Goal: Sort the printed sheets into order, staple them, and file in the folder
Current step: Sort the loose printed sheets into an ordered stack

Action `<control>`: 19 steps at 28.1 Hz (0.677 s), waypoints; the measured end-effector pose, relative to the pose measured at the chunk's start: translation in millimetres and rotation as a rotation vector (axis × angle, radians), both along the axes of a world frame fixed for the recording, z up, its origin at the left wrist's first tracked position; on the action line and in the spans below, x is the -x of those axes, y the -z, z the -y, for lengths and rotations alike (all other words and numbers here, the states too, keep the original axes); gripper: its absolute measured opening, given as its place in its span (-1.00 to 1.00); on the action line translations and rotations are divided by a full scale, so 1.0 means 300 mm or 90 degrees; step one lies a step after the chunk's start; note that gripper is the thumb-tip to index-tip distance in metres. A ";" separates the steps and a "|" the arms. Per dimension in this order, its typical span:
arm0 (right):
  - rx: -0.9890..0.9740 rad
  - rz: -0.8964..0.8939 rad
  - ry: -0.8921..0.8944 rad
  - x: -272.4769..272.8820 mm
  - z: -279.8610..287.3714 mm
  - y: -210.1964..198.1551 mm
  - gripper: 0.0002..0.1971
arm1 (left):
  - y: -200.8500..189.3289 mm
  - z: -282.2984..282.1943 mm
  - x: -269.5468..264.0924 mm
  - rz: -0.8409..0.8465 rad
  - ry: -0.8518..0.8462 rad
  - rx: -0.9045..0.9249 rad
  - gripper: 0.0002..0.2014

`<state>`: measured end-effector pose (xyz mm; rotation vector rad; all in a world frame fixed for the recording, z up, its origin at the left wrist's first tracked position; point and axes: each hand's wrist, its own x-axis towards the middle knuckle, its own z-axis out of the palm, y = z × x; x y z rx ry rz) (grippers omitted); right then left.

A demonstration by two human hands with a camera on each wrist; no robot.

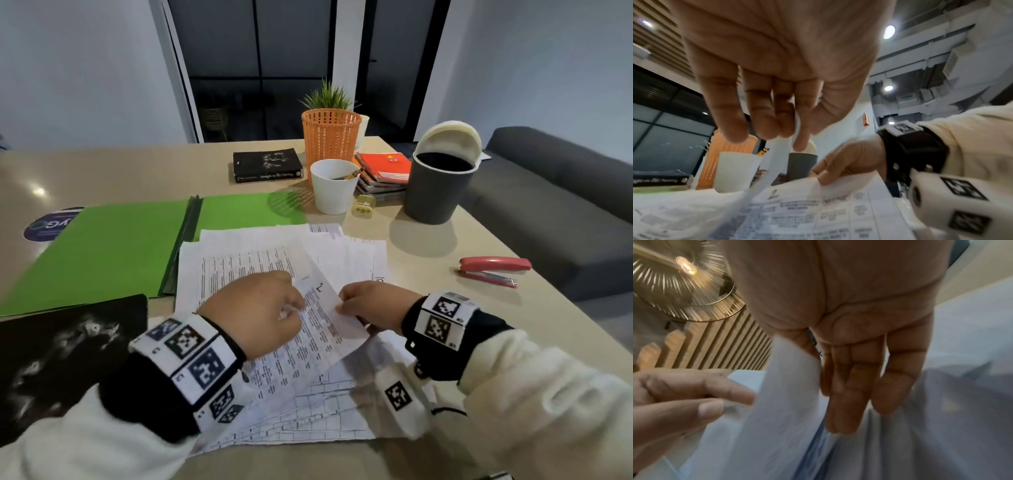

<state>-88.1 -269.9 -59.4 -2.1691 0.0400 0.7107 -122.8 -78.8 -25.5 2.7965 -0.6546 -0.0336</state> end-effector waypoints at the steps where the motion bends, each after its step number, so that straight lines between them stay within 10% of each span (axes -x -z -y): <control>1: 0.010 -0.007 -0.018 0.002 0.004 0.003 -0.81 | 0.014 0.015 0.004 -0.009 0.017 -0.032 -0.68; 8: 0.077 -0.007 -0.097 0.032 0.007 0.012 -0.79 | 0.080 0.060 0.024 -0.088 0.043 -0.132 -0.54; 14: 0.139 0.094 -0.083 0.032 0.023 0.014 -0.77 | 0.060 0.031 0.020 -0.172 0.108 -0.009 -0.71; 19: 0.114 0.131 -0.052 0.042 0.027 0.002 -0.70 | 0.017 0.001 -0.005 -0.202 0.071 0.069 -0.46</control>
